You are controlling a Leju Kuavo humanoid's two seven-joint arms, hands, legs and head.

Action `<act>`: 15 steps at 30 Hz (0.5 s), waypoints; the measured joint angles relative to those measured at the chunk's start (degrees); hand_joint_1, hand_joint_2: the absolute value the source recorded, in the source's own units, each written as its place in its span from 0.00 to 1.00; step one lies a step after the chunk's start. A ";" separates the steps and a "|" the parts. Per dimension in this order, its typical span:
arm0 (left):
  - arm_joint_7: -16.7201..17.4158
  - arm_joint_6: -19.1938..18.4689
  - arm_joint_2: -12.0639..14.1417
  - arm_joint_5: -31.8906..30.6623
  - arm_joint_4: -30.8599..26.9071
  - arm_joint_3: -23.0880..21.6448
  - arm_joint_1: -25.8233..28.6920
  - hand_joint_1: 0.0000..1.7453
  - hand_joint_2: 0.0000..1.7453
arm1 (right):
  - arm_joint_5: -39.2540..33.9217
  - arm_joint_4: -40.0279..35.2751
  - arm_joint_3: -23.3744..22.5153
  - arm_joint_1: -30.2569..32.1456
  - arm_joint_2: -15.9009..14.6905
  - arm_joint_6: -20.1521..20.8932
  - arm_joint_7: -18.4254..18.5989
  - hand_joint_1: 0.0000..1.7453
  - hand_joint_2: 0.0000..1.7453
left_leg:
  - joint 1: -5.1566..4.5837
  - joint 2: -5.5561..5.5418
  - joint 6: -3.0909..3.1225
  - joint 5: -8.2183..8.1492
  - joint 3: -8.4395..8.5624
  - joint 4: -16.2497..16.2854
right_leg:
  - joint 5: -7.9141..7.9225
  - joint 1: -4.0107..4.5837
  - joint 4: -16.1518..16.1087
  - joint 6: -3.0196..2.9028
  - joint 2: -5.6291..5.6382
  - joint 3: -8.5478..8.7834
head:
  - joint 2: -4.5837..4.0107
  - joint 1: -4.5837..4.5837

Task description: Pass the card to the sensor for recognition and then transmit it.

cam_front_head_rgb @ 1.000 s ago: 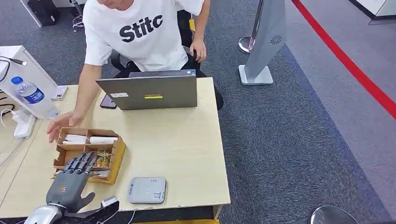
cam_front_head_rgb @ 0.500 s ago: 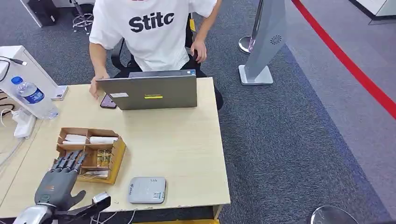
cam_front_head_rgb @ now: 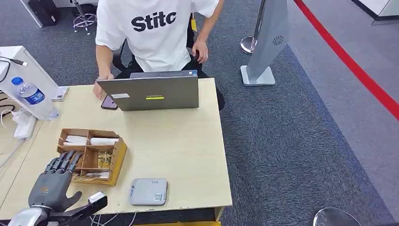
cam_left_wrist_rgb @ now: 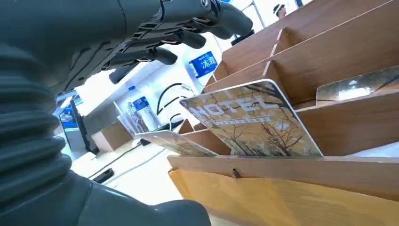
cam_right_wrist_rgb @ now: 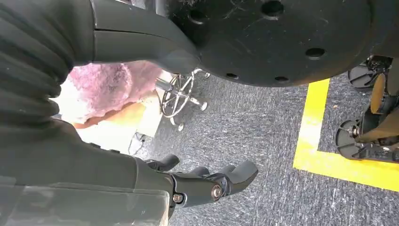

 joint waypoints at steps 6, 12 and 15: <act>-0.15 0.00 -0.20 0.00 -0.11 0.31 0.01 0.00 1.00 | 0.00 0.00 0.00 0.00 0.00 0.00 0.00 0.00 1.00 | 0.00 0.00 0.00 0.00 0.00 0.00 | 0.00 0.00 0.00 0.00 0.00 0.00 | 0.00 0.00; -0.15 0.00 -0.22 0.00 -0.11 0.37 0.02 0.00 1.00 | 0.00 0.02 0.00 0.00 0.00 0.00 0.00 0.00 1.00 | 0.00 0.00 0.00 0.00 0.00 0.00 | 0.00 0.00 0.00 0.00 0.00 0.00 | 0.00 0.00; -0.15 0.00 -0.22 -0.02 -0.13 0.39 0.02 0.00 1.00 | 0.00 0.02 0.00 0.00 0.00 0.00 0.00 0.00 1.00 | 0.00 0.00 0.00 0.00 0.00 0.00 | 0.00 0.00 0.00 0.00 0.00 0.00 | 0.00 0.00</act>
